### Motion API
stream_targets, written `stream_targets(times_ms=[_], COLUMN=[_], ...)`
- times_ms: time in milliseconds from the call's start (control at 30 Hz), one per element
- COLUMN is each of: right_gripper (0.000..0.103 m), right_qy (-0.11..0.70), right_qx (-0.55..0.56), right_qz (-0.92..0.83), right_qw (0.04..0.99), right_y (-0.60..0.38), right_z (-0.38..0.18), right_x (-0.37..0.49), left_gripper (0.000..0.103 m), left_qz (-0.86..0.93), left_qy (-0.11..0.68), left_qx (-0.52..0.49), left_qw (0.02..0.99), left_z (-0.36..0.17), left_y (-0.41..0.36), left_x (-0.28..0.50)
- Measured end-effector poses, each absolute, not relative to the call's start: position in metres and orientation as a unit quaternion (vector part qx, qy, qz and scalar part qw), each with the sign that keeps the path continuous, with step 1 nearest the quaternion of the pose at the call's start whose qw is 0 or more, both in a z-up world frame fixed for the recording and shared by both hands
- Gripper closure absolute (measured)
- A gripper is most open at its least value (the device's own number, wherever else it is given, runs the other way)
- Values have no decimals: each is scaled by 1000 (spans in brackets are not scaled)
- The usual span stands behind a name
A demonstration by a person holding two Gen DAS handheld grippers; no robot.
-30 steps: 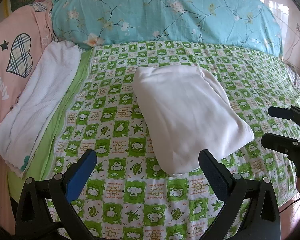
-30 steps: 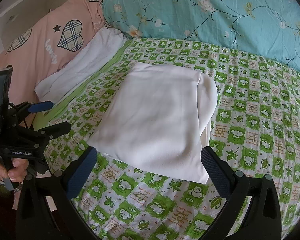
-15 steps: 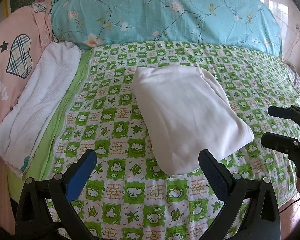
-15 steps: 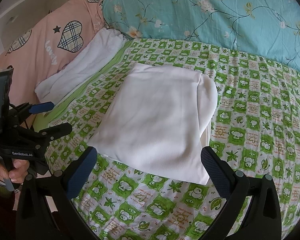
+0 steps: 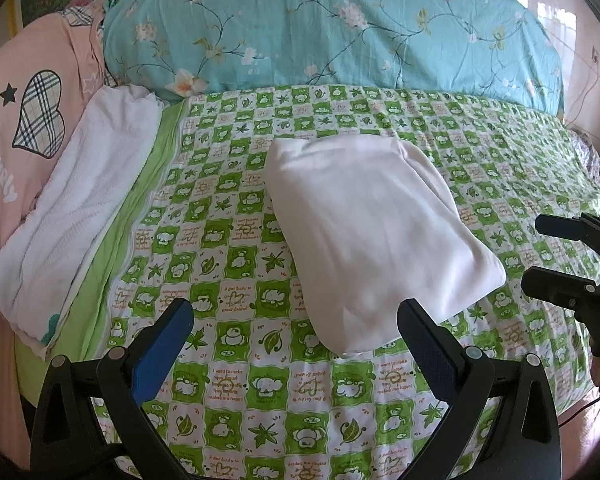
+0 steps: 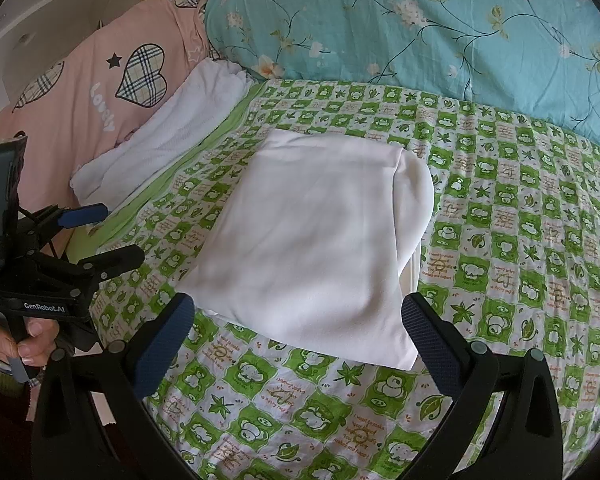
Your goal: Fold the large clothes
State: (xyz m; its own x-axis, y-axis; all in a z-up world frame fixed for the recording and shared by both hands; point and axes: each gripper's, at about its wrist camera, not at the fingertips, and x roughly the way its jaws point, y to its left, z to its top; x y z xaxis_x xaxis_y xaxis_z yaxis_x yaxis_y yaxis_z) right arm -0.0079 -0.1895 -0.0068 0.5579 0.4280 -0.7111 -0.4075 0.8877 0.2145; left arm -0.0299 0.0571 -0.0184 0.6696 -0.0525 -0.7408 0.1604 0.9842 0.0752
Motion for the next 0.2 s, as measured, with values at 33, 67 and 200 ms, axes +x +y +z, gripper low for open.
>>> stream_targets(times_ms=[33, 67, 200], right_gripper=[0, 0, 0], right_qy=[407, 407, 409], right_qx=[13, 13, 19], right_qz=[236, 235, 230], right_qw=[883, 883, 883], right_y=[-190, -189, -187], right_z=[-7, -7, -7], right_x=[-8, -7, -8], left_gripper=[1, 1, 1], left_qz=[-58, -57, -53], left_qy=[402, 403, 403], left_qx=[66, 64, 60], left_qw=[911, 911, 912], left_z=[-18, -18, -19], left_y=[57, 58, 60], left_x=[-30, -29, -30])
